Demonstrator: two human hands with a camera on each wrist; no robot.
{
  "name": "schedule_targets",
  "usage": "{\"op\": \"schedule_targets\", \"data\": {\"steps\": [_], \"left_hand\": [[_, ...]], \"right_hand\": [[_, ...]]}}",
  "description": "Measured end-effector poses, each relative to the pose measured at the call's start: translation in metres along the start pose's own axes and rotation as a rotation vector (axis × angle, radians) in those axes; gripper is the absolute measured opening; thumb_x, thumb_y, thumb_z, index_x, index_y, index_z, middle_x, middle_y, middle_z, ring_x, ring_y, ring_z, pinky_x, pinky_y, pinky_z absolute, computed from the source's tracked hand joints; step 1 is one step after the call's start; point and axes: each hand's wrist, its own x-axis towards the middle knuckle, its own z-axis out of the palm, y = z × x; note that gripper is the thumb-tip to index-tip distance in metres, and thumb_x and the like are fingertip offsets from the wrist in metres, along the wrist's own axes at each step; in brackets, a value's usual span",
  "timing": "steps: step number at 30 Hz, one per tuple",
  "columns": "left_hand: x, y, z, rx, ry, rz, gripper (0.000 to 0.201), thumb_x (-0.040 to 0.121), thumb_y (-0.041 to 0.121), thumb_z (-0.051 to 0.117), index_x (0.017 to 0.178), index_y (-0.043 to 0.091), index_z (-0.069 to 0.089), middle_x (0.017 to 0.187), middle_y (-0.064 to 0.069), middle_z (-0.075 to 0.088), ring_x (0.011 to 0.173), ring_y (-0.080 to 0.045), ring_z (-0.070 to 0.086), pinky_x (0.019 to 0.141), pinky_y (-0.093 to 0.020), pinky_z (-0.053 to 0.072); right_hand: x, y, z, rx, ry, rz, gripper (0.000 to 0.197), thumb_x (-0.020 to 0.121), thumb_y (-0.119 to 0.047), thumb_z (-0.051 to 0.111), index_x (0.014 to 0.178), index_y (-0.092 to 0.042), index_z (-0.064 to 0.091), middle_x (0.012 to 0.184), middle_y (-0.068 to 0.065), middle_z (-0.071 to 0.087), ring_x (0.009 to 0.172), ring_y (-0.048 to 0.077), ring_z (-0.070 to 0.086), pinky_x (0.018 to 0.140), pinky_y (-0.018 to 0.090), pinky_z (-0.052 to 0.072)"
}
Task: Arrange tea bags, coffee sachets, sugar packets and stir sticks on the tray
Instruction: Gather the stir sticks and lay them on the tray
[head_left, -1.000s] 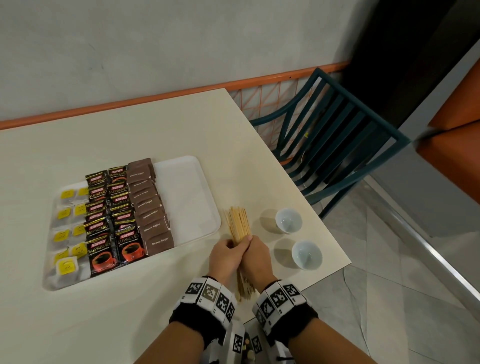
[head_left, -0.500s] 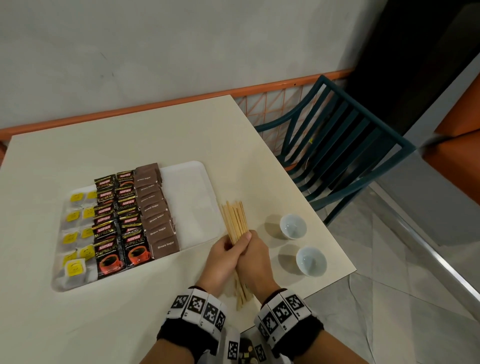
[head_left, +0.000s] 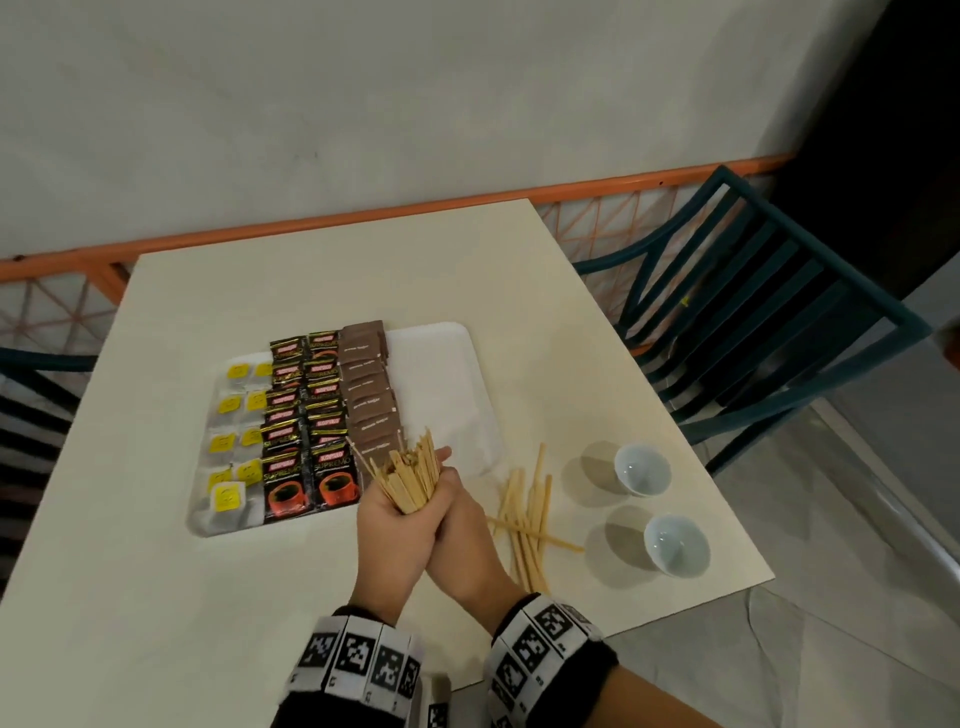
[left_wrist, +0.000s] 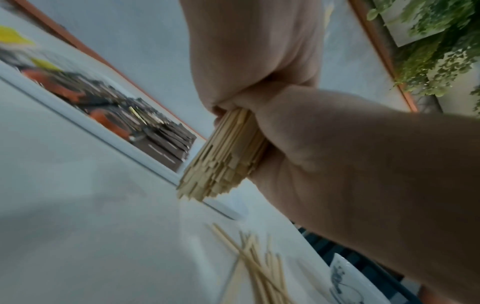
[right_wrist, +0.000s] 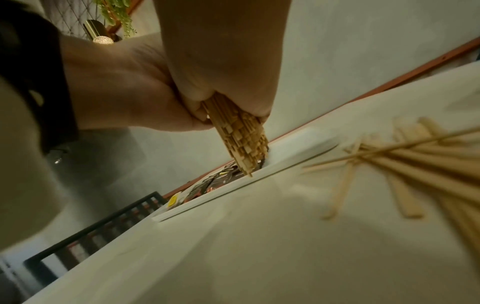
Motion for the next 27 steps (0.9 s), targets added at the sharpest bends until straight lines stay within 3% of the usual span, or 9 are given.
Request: {"op": "schedule_targets", "data": {"steps": [6,8,10,12,14,16,21,24,27], "left_hand": [[0.000,-0.017,-0.032,0.026,0.145,0.045,0.013,0.077,0.005,0.070,0.090,0.003,0.068,0.078,0.004,0.069,0.066,0.003,0.065,0.065,-0.016,0.052],[-0.002,-0.024,-0.039,0.015,0.175,0.018,0.014,0.078,0.005,0.069,0.091,0.002,0.067,0.074,0.004,0.069,0.062,0.003,0.063,0.064,-0.017,0.052],[-0.005,-0.028,-0.043,-0.006,0.175,0.005,0.013,0.079,0.001,0.068,0.087,0.010,0.066,0.069,0.011,0.070,0.067,0.003,0.065,0.065,-0.013,0.052],[-0.009,-0.031,-0.046,-0.023,0.159,0.007,0.023,0.078,-0.003,0.067,0.084,0.019,0.064,0.070,0.016,0.071,0.073,0.004,0.066,0.068,-0.009,0.050],[-0.012,-0.034,-0.047,-0.010,0.126,0.004,0.026,0.077,-0.006,0.067,0.083,0.019,0.063,0.071,0.014,0.071,0.073,0.002,0.067,0.068,-0.009,0.050],[-0.013,-0.039,-0.048,0.016,0.099,0.003,0.026,0.077,-0.006,0.067,0.085,0.019,0.063,0.075,0.014,0.072,0.076,0.000,0.067,0.071,-0.011,0.050],[-0.010,-0.042,-0.049,0.020,0.115,0.020,0.026,0.077,-0.006,0.067,0.086,0.018,0.065,0.079,0.007,0.070,0.078,0.001,0.067,0.073,-0.011,0.050],[-0.009,-0.043,-0.050,0.010,0.110,0.012,0.026,0.075,-0.007,0.068,0.085,0.017,0.064,0.073,0.005,0.069,0.071,-0.002,0.065,0.070,-0.019,0.051],[-0.011,-0.047,-0.049,0.033,0.059,-0.067,0.035,0.070,-0.010,0.070,0.086,0.020,0.061,0.073,0.011,0.069,0.071,-0.004,0.064,0.069,-0.026,0.054]], "right_hand": [[-0.001,0.005,0.028,-0.048,-0.192,-0.018,0.023,0.088,-0.033,0.053,0.101,-0.050,0.044,0.099,-0.015,0.057,0.097,-0.004,0.056,0.090,0.018,0.047],[0.000,0.009,0.032,-0.046,-0.299,-0.019,0.029,0.089,-0.033,0.048,0.118,-0.037,0.047,0.118,0.003,0.056,0.108,0.009,0.054,0.100,0.031,0.044],[0.002,0.022,0.035,-0.297,-0.372,-0.070,0.048,0.089,-0.035,0.038,0.136,-0.022,0.037,0.135,0.009,0.044,0.123,0.017,0.041,0.111,0.038,0.033],[0.002,0.034,0.034,-0.626,-0.467,-0.113,0.068,0.082,-0.048,0.025,0.145,-0.023,0.022,0.149,0.007,0.026,0.140,0.027,0.015,0.120,0.042,0.005],[0.002,0.042,0.033,-0.691,-0.495,-0.067,0.070,0.083,-0.048,0.030,0.147,-0.025,0.014,0.154,0.003,0.015,0.144,0.027,-0.004,0.114,0.039,-0.014],[0.003,0.041,0.030,-0.687,-0.495,-0.027,0.072,0.085,-0.042,0.041,0.148,-0.026,0.009,0.155,0.000,0.009,0.144,0.026,-0.010,0.110,0.037,-0.018],[0.004,0.024,0.008,-0.746,-0.621,0.093,0.102,0.079,-0.041,0.065,0.147,-0.021,-0.008,0.157,-0.001,-0.005,0.144,0.024,-0.013,0.118,0.045,-0.007],[0.007,0.002,-0.010,-0.367,-0.587,0.148,0.104,0.077,-0.028,0.069,0.145,-0.033,-0.009,0.156,-0.008,0.000,0.145,0.014,-0.002,0.118,0.037,0.010],[0.007,-0.037,-0.010,-0.164,-0.438,-0.127,0.095,0.075,-0.032,0.070,0.145,-0.034,0.006,0.153,-0.013,0.014,0.142,0.001,0.010,0.116,0.024,0.016]]}}
